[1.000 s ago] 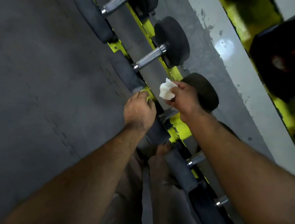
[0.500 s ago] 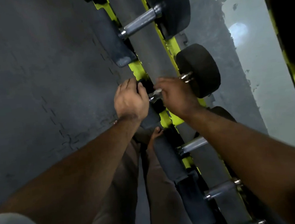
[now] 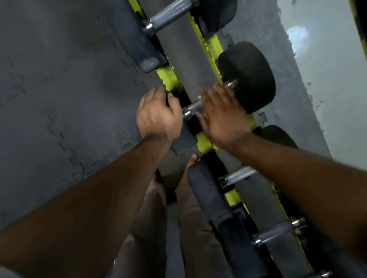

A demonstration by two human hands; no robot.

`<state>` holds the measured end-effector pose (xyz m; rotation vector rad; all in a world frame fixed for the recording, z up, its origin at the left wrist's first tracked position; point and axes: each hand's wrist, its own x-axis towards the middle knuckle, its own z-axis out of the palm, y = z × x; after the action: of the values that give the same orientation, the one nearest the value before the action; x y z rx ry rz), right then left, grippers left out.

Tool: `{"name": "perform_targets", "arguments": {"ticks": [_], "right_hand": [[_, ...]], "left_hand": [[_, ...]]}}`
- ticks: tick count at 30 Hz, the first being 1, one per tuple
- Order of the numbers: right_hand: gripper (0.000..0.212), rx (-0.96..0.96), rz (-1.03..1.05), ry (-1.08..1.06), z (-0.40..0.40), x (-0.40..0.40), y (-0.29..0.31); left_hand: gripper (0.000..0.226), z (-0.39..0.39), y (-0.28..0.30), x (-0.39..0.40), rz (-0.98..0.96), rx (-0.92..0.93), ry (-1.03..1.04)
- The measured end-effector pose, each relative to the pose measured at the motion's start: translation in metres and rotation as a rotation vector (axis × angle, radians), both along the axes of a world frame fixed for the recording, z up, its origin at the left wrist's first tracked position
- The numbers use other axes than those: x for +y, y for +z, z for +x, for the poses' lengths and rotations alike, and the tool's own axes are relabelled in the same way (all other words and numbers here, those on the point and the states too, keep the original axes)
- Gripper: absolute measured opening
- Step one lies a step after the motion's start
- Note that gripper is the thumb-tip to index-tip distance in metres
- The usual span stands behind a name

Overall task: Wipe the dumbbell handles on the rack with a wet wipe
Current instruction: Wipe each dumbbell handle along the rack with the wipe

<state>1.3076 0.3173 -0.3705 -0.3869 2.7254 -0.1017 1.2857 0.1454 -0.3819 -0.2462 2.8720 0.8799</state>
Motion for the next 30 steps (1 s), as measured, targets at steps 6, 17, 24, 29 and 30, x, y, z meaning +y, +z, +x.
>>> {"name": "perform_targets", "arguments": {"ticks": [6,17,24,29,30], "right_hand": [[0.054,-0.017,-0.078,0.071,-0.004,0.011,-0.004],[0.053,0.115,-0.022,-0.157,0.009,-0.003,-0.007],[0.052,0.156,-0.082,-0.114,0.012,0.011,-0.008],[0.055,0.162,-0.225,-0.088,0.033,-0.012,-0.021],[0.053,0.188,-0.232,-0.031,0.032,-0.002,-0.024]], "left_hand": [[0.038,0.0,0.001,0.001,0.008,-0.002,-0.001],[0.044,-0.001,0.001,0.0,-0.006,-0.045,0.003],[0.048,-0.003,0.003,-0.001,0.028,-0.038,-0.01],[0.05,-0.002,0.004,0.001,0.029,-0.039,-0.004],[0.05,-0.001,0.003,0.001,0.03,-0.041,-0.003]]}}
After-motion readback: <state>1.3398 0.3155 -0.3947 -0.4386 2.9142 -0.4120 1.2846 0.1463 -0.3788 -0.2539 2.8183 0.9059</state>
